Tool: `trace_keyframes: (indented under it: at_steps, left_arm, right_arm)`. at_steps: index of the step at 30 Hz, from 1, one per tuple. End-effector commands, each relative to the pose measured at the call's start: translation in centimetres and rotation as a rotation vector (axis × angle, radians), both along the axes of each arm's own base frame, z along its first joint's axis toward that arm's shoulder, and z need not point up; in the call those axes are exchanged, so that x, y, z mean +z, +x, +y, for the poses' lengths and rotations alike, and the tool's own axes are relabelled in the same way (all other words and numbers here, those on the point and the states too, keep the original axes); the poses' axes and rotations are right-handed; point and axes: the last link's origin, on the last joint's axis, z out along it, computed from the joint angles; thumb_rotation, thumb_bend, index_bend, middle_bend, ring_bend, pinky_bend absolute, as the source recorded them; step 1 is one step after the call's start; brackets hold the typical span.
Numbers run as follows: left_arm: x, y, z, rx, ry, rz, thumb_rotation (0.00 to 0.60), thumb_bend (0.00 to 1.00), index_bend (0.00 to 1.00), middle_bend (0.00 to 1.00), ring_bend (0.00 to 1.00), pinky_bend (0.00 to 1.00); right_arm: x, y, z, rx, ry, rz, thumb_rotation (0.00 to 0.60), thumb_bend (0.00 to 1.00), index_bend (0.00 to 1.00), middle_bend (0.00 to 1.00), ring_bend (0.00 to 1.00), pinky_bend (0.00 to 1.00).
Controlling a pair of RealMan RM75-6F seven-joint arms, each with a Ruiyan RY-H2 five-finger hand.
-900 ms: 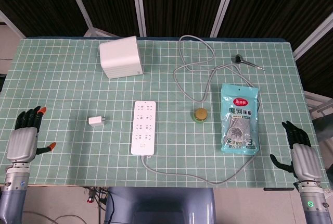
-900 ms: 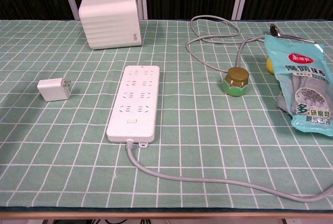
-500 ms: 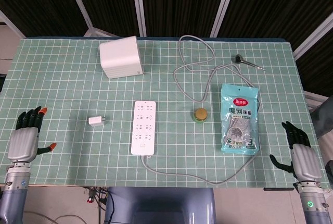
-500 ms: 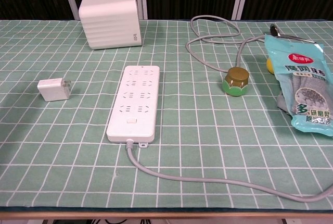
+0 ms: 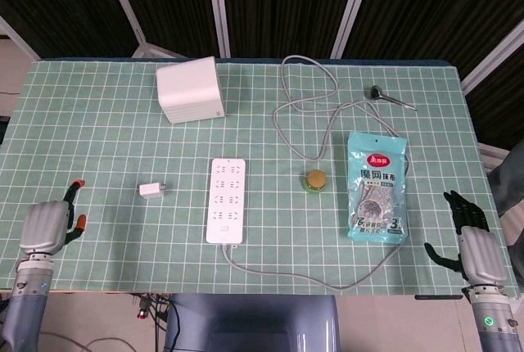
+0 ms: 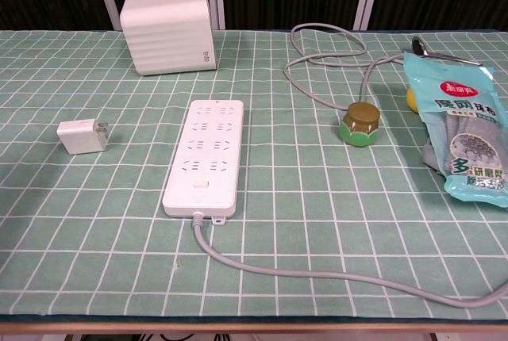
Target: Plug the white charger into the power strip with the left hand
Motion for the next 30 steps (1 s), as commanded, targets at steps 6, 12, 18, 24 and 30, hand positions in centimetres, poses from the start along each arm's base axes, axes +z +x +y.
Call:
trace_keyframes:
  at_steps: [6,12,18,24,30]
  left_arm:
    - [-2.0,2.5,2.1,0.085,-0.178,-0.005,0.600,0.48,0.28,0.87,0.79,0.78]
    - [-3.5,3.9,3.7,0.087,-0.211,0.019,0.600,0.48,0.28,0.87,0.79,0.78]
    - [-4.6,4.2,4.3,0.098,-0.231,0.027,0.600,0.48,0.28,0.87,0.79,0.78]
    - [-5.2,4.6,4.8,0.094,-0.230,0.021,0.600,0.48,0.28,0.87,0.79,0.78]
    - [-5.6,5.0,5.5,0.089,-0.222,0.016,0.600,0.48,0.28,0.87,0.79,0.78]
  right_arm:
    - [0.0,0.0,0.0,-0.003,0.000,-0.006,0.600,0.34,0.00,0.00,0.00,0.00]
    - [0.1,0.0,0.0,-0.005,0.002,-0.013,0.600,0.34,0.00,0.00,0.00,0.00]
    - [0.1,0.0,0.0,-0.007,0.004,-0.016,0.600,0.34,0.00,0.00,0.00,0.00]
    - [0.1,0.0,0.0,-0.010,0.004,-0.019,0.600,0.34,0.00,0.00,0.00,0.00]
    - [0.1,0.0,0.0,-0.011,0.006,-0.019,0.600,0.34,0.00,0.00,0.00,0.00]
